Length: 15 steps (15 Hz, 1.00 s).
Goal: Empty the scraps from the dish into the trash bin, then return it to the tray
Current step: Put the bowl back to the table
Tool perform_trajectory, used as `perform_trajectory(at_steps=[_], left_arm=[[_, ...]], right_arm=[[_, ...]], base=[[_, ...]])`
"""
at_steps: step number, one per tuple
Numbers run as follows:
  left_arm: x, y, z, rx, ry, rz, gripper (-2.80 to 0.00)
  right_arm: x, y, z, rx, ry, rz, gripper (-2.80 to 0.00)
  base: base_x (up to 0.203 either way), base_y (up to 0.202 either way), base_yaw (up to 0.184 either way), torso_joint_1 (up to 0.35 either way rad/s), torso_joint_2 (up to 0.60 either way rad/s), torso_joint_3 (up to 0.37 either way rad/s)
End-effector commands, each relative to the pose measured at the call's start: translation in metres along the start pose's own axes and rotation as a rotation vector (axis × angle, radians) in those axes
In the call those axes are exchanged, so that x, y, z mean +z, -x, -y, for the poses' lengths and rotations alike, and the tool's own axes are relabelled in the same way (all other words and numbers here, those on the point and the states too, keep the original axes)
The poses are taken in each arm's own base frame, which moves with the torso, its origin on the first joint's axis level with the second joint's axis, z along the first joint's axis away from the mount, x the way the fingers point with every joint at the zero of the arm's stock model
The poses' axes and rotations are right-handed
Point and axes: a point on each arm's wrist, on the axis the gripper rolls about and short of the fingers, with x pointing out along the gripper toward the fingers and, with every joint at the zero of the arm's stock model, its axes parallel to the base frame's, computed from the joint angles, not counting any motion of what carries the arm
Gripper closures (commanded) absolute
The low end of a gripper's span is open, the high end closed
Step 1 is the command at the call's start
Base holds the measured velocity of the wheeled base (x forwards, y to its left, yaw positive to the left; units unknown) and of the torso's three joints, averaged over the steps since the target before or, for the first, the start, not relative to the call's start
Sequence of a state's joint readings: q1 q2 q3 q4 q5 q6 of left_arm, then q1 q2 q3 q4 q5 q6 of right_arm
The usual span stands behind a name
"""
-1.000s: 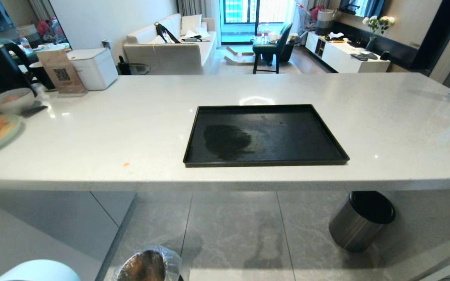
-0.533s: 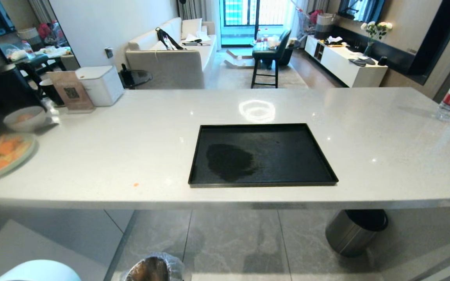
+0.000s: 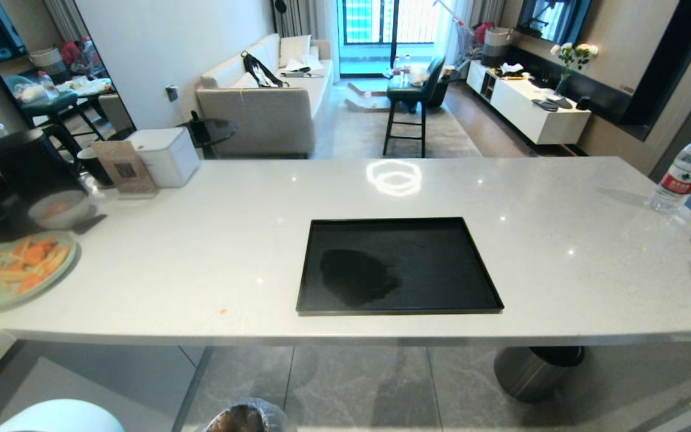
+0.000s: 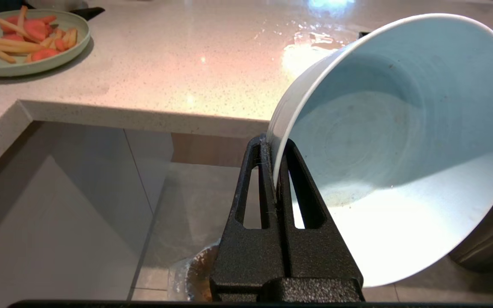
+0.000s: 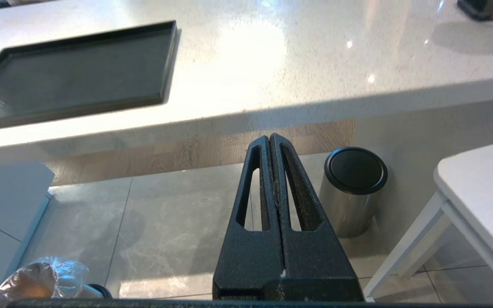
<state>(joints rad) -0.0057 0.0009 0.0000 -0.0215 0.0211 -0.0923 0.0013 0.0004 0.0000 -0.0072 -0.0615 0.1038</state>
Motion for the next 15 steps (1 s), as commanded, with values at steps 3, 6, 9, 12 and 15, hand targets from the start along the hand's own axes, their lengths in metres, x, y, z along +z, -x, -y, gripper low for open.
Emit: perform_trajectory(at_steps=[3, 6, 9, 12, 15], left_arm=[[0.0000, -0.0001, 0.0000, 0.001, 0.001, -0.001, 0.00], [0.0000, -0.0001, 0.0000, 0.000, 0.001, -0.001, 0.00], [0.0000, -0.0001, 0.0000, 0.000, 0.001, -0.001, 0.00], [0.0000, -0.0001, 0.0000, 0.001, 0.001, -0.001, 0.00], [0.0000, -0.0001, 0.0000, 0.001, 0.001, -0.001, 0.00]], right_arm=[[0.0000, 0.0000, 0.0000, 0.000, -0.001, 0.001, 0.00], [0.0000, 0.0000, 0.0000, 0.000, -0.002, 0.001, 0.00], [0.0000, 0.0000, 0.0000, 0.000, -0.002, 0.001, 0.00], [0.0000, 0.0000, 0.0000, 0.000, -0.001, 0.001, 0.00], [0.0000, 0.0000, 0.0000, 0.000, -0.001, 0.001, 0.00]], base=[[0.000, 0.000, 0.000, 0.155, -0.38, -0.225], [0.000, 0.000, 0.000, 0.144, -0.34, -0.202], [0.000, 0.000, 0.000, 0.148, -0.33, -0.192], [0.000, 0.000, 0.000, 0.141, -0.33, -0.192], [0.000, 0.000, 0.000, 0.148, -0.33, -0.181]])
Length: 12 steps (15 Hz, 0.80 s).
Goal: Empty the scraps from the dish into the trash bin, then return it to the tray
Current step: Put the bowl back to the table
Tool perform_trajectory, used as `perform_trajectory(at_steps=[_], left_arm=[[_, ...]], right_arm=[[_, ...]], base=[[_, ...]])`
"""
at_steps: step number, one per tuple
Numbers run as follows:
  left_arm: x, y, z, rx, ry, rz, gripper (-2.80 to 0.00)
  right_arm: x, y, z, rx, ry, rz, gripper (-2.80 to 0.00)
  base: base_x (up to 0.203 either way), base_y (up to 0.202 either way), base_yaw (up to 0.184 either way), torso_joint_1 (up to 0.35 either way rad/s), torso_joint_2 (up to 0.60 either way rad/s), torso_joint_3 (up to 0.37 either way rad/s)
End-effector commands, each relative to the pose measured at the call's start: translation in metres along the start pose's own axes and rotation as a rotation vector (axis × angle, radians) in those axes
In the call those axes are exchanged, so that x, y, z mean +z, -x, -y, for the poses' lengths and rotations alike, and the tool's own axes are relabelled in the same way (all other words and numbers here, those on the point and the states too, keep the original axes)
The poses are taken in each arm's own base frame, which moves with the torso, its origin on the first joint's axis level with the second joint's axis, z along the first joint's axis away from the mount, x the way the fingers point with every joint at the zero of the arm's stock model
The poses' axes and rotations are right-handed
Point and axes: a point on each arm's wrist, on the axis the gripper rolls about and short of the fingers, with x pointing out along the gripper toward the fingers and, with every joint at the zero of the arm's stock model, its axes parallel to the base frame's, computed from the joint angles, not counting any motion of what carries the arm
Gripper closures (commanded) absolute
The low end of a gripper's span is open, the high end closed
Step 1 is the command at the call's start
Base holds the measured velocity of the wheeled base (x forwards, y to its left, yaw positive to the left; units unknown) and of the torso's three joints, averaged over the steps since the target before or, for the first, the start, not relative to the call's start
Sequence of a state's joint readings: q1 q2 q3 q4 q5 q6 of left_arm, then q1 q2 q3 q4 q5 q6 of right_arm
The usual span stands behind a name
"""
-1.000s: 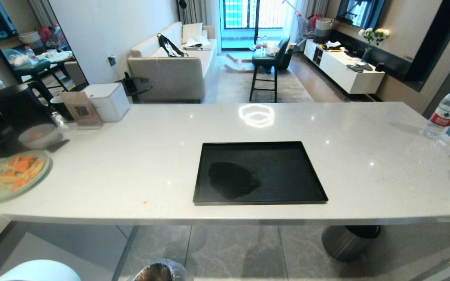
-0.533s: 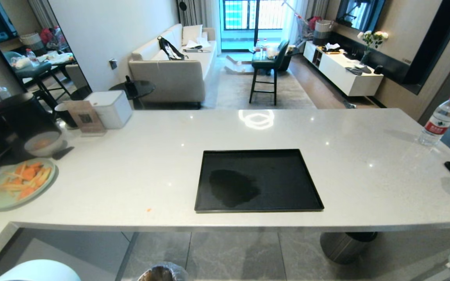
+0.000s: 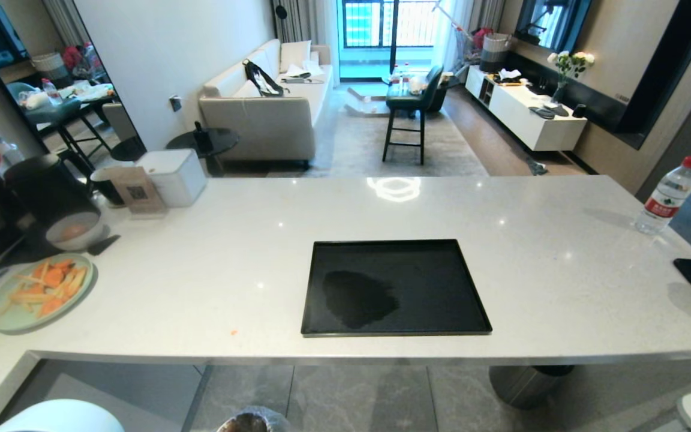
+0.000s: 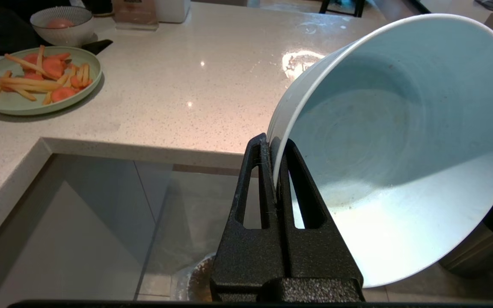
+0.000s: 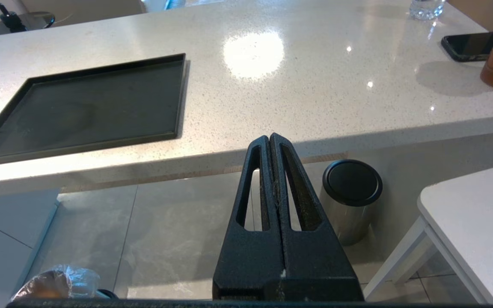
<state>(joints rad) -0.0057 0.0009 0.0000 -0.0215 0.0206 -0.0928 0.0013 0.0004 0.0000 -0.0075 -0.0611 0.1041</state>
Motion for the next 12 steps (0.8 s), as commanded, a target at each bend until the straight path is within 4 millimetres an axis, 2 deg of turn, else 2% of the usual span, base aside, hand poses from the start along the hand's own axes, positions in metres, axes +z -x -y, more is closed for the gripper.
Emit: perform_trajectory(at_steps=[1, 12], left_arm=[[0.0000, -0.0001, 0.0000, 0.001, 0.001, -0.001, 0.00], [0.0000, -0.0001, 0.0000, 0.001, 0.001, -0.001, 0.00]], right_arm=[[0.0000, 0.0000, 0.0000, 0.000, 0.000, 0.001, 0.00], [0.0000, 0.0000, 0.0000, 0.000, 0.000, 0.001, 0.00]], base=[[0.000, 0.000, 0.000, 0.156, -0.34, -0.185], [0.000, 0.000, 0.000, 0.098, -0.22, -0.117]])
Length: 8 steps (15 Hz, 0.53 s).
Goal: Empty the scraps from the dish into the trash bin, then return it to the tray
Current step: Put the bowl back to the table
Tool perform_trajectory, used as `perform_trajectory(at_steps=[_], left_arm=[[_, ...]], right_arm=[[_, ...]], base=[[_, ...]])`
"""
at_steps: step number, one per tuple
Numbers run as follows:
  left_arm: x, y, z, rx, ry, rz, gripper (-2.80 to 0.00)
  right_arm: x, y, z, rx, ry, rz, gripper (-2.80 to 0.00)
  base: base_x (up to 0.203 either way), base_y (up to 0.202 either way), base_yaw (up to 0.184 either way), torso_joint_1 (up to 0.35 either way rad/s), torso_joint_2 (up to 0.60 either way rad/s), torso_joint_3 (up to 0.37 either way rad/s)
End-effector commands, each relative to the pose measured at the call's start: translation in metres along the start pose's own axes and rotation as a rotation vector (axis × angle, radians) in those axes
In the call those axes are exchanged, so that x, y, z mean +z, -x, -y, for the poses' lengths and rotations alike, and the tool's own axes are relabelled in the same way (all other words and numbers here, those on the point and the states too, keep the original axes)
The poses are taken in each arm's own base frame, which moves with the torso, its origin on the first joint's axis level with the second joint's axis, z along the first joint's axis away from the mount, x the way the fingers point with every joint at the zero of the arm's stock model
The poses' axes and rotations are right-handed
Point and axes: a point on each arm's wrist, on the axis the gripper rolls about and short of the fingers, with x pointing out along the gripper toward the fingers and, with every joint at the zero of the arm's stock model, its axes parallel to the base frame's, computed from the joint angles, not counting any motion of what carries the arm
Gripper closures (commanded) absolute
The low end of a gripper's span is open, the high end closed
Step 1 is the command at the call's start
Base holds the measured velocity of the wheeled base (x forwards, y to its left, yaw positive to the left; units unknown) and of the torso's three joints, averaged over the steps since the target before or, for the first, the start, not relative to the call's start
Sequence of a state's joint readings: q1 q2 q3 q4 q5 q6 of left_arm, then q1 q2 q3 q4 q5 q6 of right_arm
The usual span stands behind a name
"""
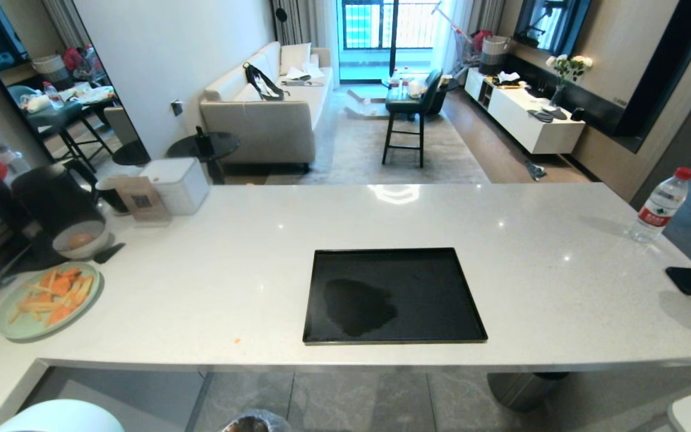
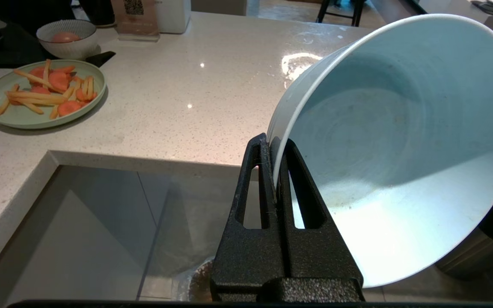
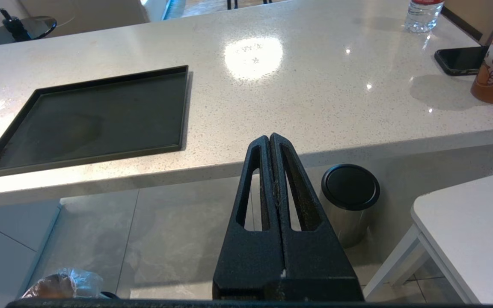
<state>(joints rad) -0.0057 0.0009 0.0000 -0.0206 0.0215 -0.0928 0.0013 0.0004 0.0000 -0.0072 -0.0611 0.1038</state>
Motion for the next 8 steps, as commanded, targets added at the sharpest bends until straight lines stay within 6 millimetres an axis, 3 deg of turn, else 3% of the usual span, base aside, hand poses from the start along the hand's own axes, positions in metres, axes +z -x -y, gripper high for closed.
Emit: perform_trajectory(at_steps=[1, 8], left_arm=[[0.0001, -0.0001, 0.0000, 0.001, 0.001, 0.000, 0.00], [0.0001, -0.0001, 0.0000, 0.000, 0.001, 0.000, 0.00]], right_arm=[[0.0000, 0.0000, 0.0000, 0.000, -0.001, 0.001, 0.00], [0.0000, 0.0000, 0.0000, 0.000, -0.001, 0.001, 0.00]], base=[[0.000, 0.000, 0.000, 0.063, -0.16, -0.089], [0.000, 0.000, 0.000, 0.069, -0.15, -0.079]])
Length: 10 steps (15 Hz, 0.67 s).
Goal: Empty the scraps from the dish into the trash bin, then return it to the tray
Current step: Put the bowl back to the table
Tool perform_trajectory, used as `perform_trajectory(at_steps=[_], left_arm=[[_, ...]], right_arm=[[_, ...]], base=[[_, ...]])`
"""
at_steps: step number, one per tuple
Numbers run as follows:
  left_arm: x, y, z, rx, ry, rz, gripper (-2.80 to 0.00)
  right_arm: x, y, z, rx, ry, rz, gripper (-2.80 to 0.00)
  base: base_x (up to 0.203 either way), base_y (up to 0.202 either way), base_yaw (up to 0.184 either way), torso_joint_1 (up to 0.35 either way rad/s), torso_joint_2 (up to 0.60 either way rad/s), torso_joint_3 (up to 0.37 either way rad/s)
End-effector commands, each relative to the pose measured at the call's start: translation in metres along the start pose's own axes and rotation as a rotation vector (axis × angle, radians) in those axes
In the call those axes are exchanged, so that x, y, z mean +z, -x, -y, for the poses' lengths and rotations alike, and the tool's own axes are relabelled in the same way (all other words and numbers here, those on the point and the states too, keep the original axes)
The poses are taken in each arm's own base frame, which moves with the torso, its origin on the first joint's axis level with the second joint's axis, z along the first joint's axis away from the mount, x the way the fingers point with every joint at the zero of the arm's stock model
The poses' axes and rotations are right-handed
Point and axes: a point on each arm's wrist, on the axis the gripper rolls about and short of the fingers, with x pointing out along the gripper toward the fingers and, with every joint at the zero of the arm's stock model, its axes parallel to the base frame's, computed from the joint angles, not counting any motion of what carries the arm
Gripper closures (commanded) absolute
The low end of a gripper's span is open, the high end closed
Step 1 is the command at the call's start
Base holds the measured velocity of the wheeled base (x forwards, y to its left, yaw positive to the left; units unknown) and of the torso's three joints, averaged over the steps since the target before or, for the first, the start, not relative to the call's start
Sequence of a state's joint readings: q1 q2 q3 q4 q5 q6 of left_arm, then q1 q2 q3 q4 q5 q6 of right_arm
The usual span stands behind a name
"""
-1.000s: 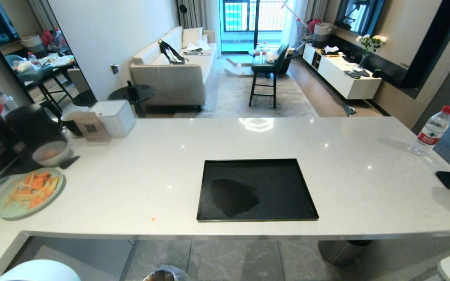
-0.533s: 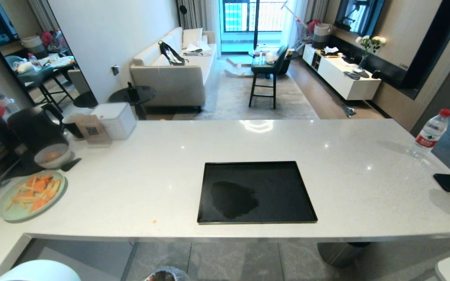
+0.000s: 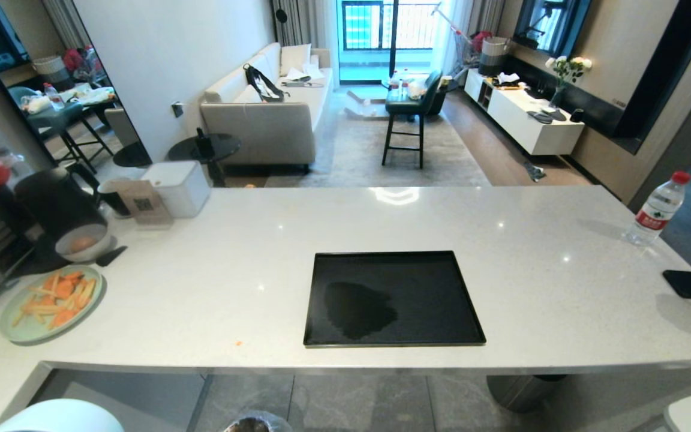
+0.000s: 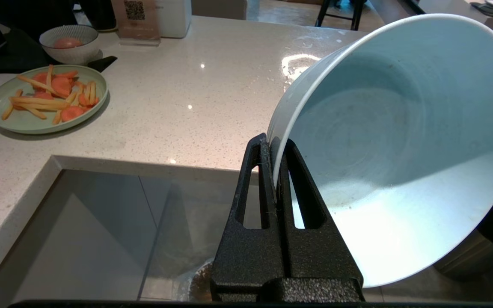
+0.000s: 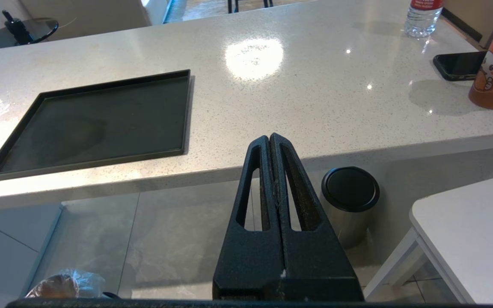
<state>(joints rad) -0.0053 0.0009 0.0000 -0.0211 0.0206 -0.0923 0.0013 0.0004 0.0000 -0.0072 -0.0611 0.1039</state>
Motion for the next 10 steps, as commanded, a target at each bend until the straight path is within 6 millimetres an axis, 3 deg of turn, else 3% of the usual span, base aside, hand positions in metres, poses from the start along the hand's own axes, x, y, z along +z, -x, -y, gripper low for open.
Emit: perform_trajectory(at_steps=[1, 10], left_arm=[[0.0001, -0.0001, 0.0000, 0.000, 0.001, 0.000, 0.00], [0.0001, -0.0001, 0.0000, 0.002, 0.001, 0.000, 0.00]], right_arm=[[0.0000, 0.0000, 0.0000, 0.000, 0.000, 0.001, 0.00], [0.0000, 0.0000, 0.0000, 0.000, 0.000, 0.001, 0.00]], base=[[0.000, 0.000, 0.000, 0.053, -0.12, -0.061], [0.000, 0.000, 0.000, 0.007, -0.01, -0.008]])
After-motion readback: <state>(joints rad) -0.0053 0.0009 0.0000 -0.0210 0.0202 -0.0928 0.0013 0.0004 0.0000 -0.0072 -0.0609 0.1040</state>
